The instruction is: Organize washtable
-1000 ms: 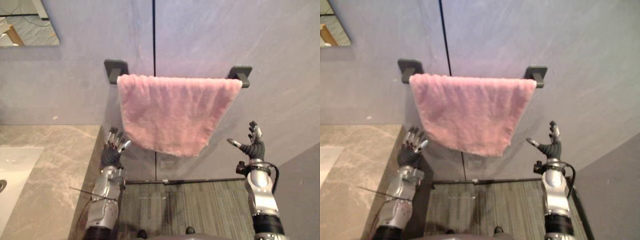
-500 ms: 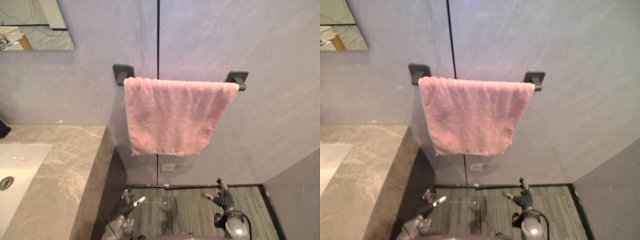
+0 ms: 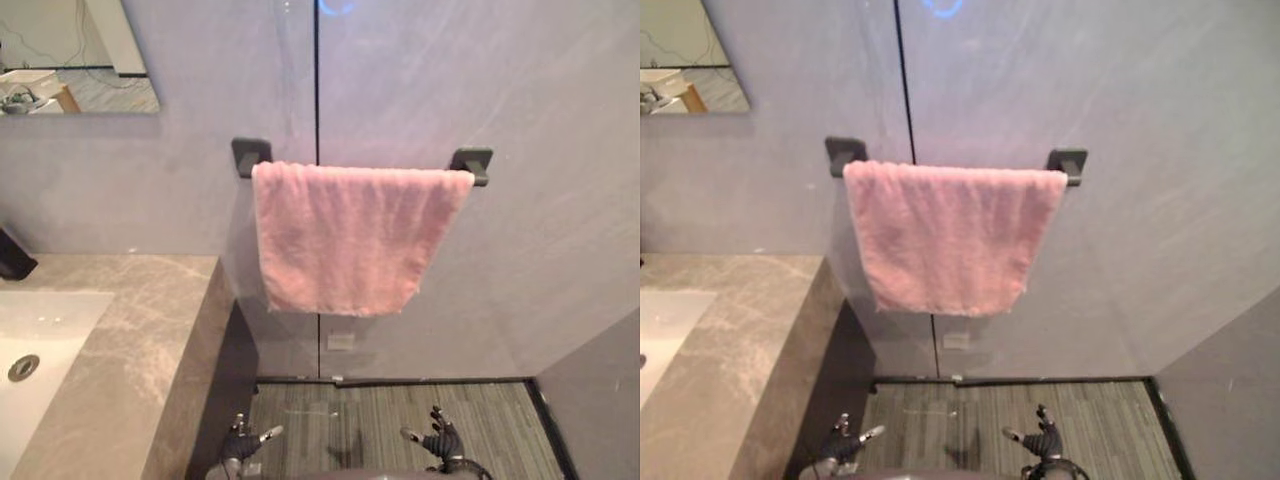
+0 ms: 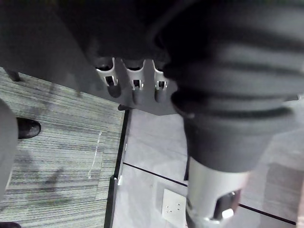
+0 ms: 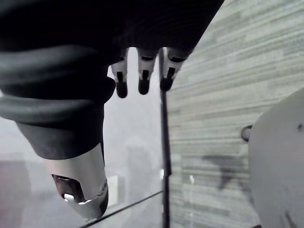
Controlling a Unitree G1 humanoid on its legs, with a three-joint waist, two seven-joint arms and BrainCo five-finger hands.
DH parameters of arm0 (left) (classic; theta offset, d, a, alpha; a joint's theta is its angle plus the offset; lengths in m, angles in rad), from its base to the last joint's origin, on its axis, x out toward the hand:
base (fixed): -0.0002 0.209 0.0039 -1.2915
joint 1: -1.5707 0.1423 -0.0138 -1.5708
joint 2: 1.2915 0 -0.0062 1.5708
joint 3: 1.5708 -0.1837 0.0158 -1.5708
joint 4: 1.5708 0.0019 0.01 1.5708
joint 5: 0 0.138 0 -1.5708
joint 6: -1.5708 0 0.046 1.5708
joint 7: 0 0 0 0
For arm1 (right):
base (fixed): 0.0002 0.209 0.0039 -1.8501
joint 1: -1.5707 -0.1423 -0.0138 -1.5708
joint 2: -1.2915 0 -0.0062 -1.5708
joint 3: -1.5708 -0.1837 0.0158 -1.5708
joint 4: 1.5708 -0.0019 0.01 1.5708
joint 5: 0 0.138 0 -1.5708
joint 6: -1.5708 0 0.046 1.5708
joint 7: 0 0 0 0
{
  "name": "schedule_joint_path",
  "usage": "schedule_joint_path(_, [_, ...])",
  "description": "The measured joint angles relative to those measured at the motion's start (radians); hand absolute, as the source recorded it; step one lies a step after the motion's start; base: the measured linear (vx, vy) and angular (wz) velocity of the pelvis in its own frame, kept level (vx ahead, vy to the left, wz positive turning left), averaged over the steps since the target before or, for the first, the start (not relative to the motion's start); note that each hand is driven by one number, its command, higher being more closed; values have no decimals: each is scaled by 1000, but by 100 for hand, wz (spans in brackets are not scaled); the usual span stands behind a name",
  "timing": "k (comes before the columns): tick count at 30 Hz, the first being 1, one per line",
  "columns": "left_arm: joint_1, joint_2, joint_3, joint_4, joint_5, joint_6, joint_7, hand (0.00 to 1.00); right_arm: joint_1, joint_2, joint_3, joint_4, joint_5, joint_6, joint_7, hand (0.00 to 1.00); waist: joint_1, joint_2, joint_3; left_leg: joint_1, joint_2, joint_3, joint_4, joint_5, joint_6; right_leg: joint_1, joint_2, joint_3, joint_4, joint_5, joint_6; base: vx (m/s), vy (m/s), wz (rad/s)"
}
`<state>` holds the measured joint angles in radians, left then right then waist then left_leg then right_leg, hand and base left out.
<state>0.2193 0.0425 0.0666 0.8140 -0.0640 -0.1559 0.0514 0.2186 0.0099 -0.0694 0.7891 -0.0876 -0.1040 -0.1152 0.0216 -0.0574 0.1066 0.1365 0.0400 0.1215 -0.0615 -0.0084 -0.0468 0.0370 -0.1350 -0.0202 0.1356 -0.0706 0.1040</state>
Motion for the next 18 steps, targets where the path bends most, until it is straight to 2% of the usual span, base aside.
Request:
schedule_joint_path(2, [-32,23,20,-1,0,4,15,0,-36,5,11,4,-1,4,0,0,6,-38,37,-102,-1,-10,160,-66,-4,-84,-11,15,142,-57,3,-79,-49,15])
schedule_joint_path(3, [-50,22,39,-1,-1,11,19,0,-37,5,11,3,-2,6,0,0,19,-37,56,-165,7,-18,259,-109,-5,-126,-8,25,200,-82,3,-93,-59,11])
schedule_joint_path(4, [-56,21,43,0,0,18,20,0,-43,4,11,0,-2,6,0,0,24,-35,54,-196,12,-40,294,-123,-5,-143,-4,27,224,-92,6,-25,-42,34])
schedule_joint_path(5, [-69,19,44,2,0,22,20,0,-44,2,10,-2,-2,14,-2,0,23,-24,62,-230,26,-67,324,-134,3,-184,9,91,322,-118,4,43,-67,64])
schedule_joint_path(6, [-77,19,41,1,0,22,20,0,-41,2,10,-5,-1,21,-6,0,20,-27,60,-249,28,-101,340,-131,0,-203,10,121,419,-148,-2,74,-146,117])
schedule_joint_path(7, [-92,18,26,1,0,22,23,0,-28,7,10,-29,-2,26,-13,0,20,-31,57,-282,27,-161,372,-128,-19,-196,-2,144,526,-170,11,50,-140,112])
schedule_joint_path(8, [-105,19,22,1,0,22,24,0,-20,11,11,-33,-2,26,-14,0,25,-34,50,-296,27,-184,388,-127,-26,-195,-6,165,563,-170,12,68,-290,119])
schedule_joint_path(9, [-119,18,20,1,1,22,24,0,-27,26,14,-41,-3,26,-13,0,38,-45,41,-340,28,-220,423,-121,-41,-181,-13,225,596,-174,12,34,-282,87])
schedule_joint_path(10, [-133,14,13,2,1,23,26,0,-35,32,21,-56,-2,25,-13,0,45,-47,39,-377,30,-238,450,-112,-54,-163,-16,256,582,-206,35,-43,-528,98])
schedule_joint_path(11, [-148,-3,12,2,9,26,28,0,-53,30,31,-63,-2,26,-12,0,51,-51,33,-402,43,-255,462,-94,-81,-146,14,269,561,-247,32,-126,-402,65])
schedule_joint_path(12, [-151,-18,11,2,10,27,33,0,-66,28,31,-62,-2,28,-12,0,55,-33,33,-402,61,-261,452,-84,-96,-144,37,269,558,-249,29,-200,-452,45])
schedule_joint_path(13, [-148,-39,7,3,11,26,41,0,-85,24,39,-64,-2,27,-14,0,60,0,31,-389,100,-262,415,-54,-108,-122,74,269,529,-262,27,-212,-369,23])
schedule_joint_path(14, [-146,-58,1,3,11,21,44,0,-97,21,42,-64,-2,26,-18,0,74,-1,31,-379,109,-257,381,-15,-115,-93,78,269,498,-321,25,-224,-381,24])
schedule_joint_path(15, [-151,-64,-1,3,10,18,44,0,-103,20,48,-64,-2,26,-17,0,77,-5,31,-381,113,-257,371,-7,-126,-87,79,261,489,-357,15,-255,-405,42])
schedule_joint_path(16, [-160,-70,-26,5,7,18,52,0,-115,24,50,-63,-2,25,-20,0,76,-8,34,-397,120,-269,347,26,-147,-88,82,214,473,-428,-33,-296,-400,85])
schedule_joint_path(17, [-172,-79,-46,25,6,20,60,0,-114,21,49,-59,-2,26,-26,0,60,14,47,-403,138,-289,299,87,-135,-98,103,150,497,-433,-53,-324,-380,115])
schedule_joint_path(18, [-169,-86,-64,25,7,20,60,0,-106,22,49,-54,-5,30,-38,0,53,15,51,-399,158,-272,247,117,-106,-107,120,110,503,-427,-66,-279,-275,107])
